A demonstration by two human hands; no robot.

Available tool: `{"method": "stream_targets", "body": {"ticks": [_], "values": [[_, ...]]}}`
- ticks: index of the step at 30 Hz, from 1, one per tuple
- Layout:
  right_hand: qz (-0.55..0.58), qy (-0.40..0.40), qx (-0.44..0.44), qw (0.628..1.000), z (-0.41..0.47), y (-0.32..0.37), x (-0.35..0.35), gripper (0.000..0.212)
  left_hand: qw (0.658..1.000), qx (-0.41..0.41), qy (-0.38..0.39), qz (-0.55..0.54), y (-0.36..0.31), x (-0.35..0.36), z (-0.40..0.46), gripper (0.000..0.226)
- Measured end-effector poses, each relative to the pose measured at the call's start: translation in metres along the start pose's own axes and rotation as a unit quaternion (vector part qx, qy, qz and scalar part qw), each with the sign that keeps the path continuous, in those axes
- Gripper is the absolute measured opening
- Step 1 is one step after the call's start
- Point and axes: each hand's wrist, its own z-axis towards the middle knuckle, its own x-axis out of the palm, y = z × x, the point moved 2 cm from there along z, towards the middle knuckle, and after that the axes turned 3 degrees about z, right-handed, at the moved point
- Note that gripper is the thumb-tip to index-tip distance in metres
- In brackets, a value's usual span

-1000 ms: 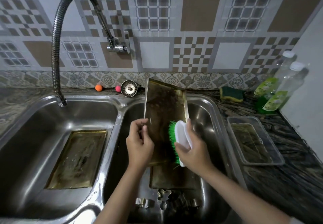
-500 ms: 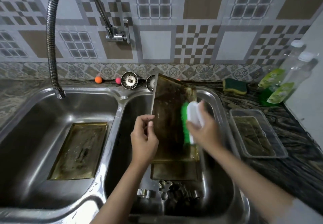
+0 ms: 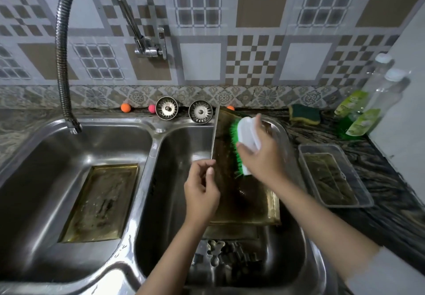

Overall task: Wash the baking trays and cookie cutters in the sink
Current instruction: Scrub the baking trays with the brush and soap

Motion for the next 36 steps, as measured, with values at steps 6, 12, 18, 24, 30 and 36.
{"method": "stream_targets", "body": {"ticks": [6,12,18,24,30,36], "values": [[0.029,0.153,-0.101,0.983,-0.084,0.003,0.013,0.087,0.996,-0.037,-0.079,-0.024,0.003,-0.023,0.015,0.025],[-0.058,-0.021,-0.037,0.997,0.018,0.018,-0.001,0.082,0.999,-0.011,-0.023,-0.029,-0.005,-0.008,-0.001,0.015],[-0.036,0.138,-0.145,0.979,-0.070,0.028,0.019,0.088,0.992,-0.048,-0.104,-0.052,0.006,-0.033,0.020,0.014],[0.111,0.022,-0.079,0.990,-0.032,0.008,-0.039,0.093,0.989,-0.052,-0.131,-0.049,0.014,-0.053,0.027,0.030],[0.090,0.023,-0.068,0.993,-0.030,-0.006,-0.069,0.075,0.990,-0.076,-0.109,-0.049,0.017,-0.051,0.024,0.029],[0.101,0.060,-0.045,0.992,-0.038,-0.023,-0.061,0.062,0.984,-0.127,-0.098,-0.078,0.017,-0.041,0.025,0.026]]}}
